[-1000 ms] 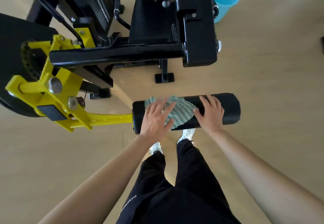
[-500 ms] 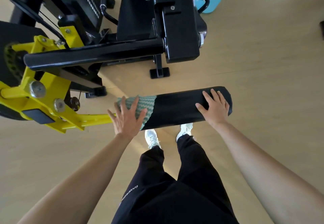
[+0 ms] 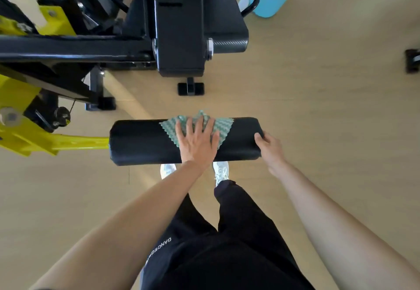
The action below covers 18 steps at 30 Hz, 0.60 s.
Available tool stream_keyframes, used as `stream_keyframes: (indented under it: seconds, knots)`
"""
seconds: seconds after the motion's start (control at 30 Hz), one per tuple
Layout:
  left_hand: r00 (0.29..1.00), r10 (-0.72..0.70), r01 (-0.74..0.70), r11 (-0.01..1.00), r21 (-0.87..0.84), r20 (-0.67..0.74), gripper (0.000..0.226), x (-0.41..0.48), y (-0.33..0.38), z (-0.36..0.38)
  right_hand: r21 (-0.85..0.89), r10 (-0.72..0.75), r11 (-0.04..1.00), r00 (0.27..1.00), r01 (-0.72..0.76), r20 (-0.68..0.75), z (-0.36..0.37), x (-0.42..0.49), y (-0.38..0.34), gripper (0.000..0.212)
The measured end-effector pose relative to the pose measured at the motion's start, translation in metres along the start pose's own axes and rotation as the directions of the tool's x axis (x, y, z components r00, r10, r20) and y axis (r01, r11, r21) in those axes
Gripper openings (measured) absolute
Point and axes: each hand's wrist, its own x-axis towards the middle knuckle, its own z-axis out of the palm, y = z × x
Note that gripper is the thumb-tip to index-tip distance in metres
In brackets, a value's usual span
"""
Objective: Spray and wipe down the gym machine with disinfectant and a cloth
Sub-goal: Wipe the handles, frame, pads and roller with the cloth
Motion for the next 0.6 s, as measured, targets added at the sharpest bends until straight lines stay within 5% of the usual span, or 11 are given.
stream_keyframes:
  seconds: [0.2, 0.37, 0.6]
  knots:
    - [0.976, 0.211, -0.213, 0.977, 0.026, 0.052, 0.060, 0.007, 0.103, 0.016, 0.171, 0.145, 0.972, 0.983, -0.163, 0.113, -0.022, 0.010, 0.012, 0.026]
    - [0.946, 0.315, -0.322, 0.940, 0.115, 0.075, 0.059, 0.011, 0.100, 0.015, 0.254, 0.183, 0.943, 0.972, -0.216, 0.146, -0.026, 0.009, 0.010, 0.027]
    - [0.995, 0.101, -0.102, 0.988, 0.115, 0.011, 0.061, -0.002, -0.001, 0.001, 0.220, 0.134, 0.965, 0.989, -0.145, 0.061, -0.013, 0.009, 0.004, 0.016]
